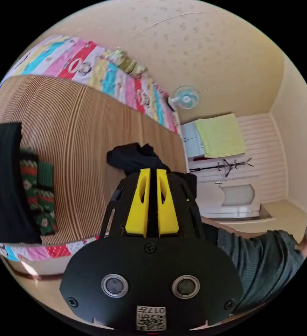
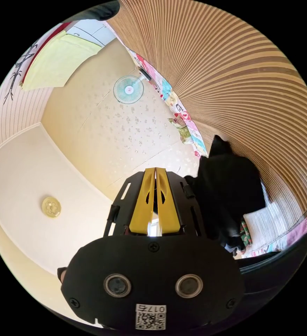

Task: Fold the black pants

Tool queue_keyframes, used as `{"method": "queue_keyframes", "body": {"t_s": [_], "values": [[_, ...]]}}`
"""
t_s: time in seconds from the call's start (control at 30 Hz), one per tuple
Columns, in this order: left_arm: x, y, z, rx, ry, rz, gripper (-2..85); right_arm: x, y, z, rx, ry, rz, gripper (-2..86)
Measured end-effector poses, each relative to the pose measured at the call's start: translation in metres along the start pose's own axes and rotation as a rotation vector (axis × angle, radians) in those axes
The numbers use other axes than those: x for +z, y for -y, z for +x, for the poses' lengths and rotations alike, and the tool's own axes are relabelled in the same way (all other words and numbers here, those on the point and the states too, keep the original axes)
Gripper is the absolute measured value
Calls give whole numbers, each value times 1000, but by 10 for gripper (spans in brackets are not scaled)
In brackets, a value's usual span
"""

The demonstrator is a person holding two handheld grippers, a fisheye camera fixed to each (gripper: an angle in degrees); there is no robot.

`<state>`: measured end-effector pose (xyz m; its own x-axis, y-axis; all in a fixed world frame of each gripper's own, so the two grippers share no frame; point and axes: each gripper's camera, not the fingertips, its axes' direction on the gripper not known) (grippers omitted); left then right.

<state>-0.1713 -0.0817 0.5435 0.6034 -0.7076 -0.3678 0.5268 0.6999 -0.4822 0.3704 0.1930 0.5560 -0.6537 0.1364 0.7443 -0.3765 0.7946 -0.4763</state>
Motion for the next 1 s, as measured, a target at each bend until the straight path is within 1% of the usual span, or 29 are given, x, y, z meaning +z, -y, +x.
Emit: {"method": "queue_keyframes", "body": {"t_s": [0.03, 0.07, 0.13, 0.2, 0.23, 0.3, 0.33, 0.4, 0.43, 0.5, 0.57, 0.67, 0.73, 0.8, 0.87, 0.9, 0.93, 1.0], "values": [[23, -6, -23, -71, -46, -11, -1, -1, 2, 1, 2, -10, 6, 4], [32, -10, -33, -89, -92, -4, -4, -3, 6, 3, 3, -37, 18, 5], [64, -20, -64, -166, -255, -22, -8, -5, 13, 3, 6, -113, 30, 5], [79, -21, -77, -184, -298, -59, -9, -4, 24, 5, 43, -299, 21, 8], [83, -18, -81, -171, -287, -78, -10, -3, 27, 5, 52, -356, 13, 9], [84, -9, -82, -132, -243, -100, -10, 4, 42, 8, 94, -616, -24, 17], [84, -2, -81, -105, -217, -112, -10, 7, 46, 9, 107, -679, -35, 19], [85, 9, -78, -60, -207, -130, -10, 19, 66, 18, 150, -894, -82, 41], [86, 16, -76, -32, -208, -138, -10, 22, 72, 21, 153, -932, -93, 50], [87, 24, -71, 3, -207, -144, -10, 34, 95, 35, 183, -1036, -121, 101], [90, 29, -67, 8, -213, -138, -9, 39, 112, 46, 222, -1077, -116, 135], [92, 33, -58, 13, -304, -85, -5, 43, 135, 58, 221, -1073, -52, 154], [96, 33, -45, 36, -354, -46, 3, 44, 148, 66, 221, -1024, -20, 156], [102, 33, -34, 63, -360, -36, 14, 45, 164, 80, 243, -967, -13, 159], [115, 35, -18, 138, -364, -72, 34, 47, 175, 89, 261, -957, -34, 147], [126, 37, -4, 213, -358, -123, 41, 48, 183, 95, 278, -928, -75, 124], [139, 38, 13, 291, -335, -174, 46, 49, 186, 99, 284, -887, -110, 113], [160, 36, 40, 397, -265, -241, 52, 59, 200, 113, 282, -597, -271, 77]]}}
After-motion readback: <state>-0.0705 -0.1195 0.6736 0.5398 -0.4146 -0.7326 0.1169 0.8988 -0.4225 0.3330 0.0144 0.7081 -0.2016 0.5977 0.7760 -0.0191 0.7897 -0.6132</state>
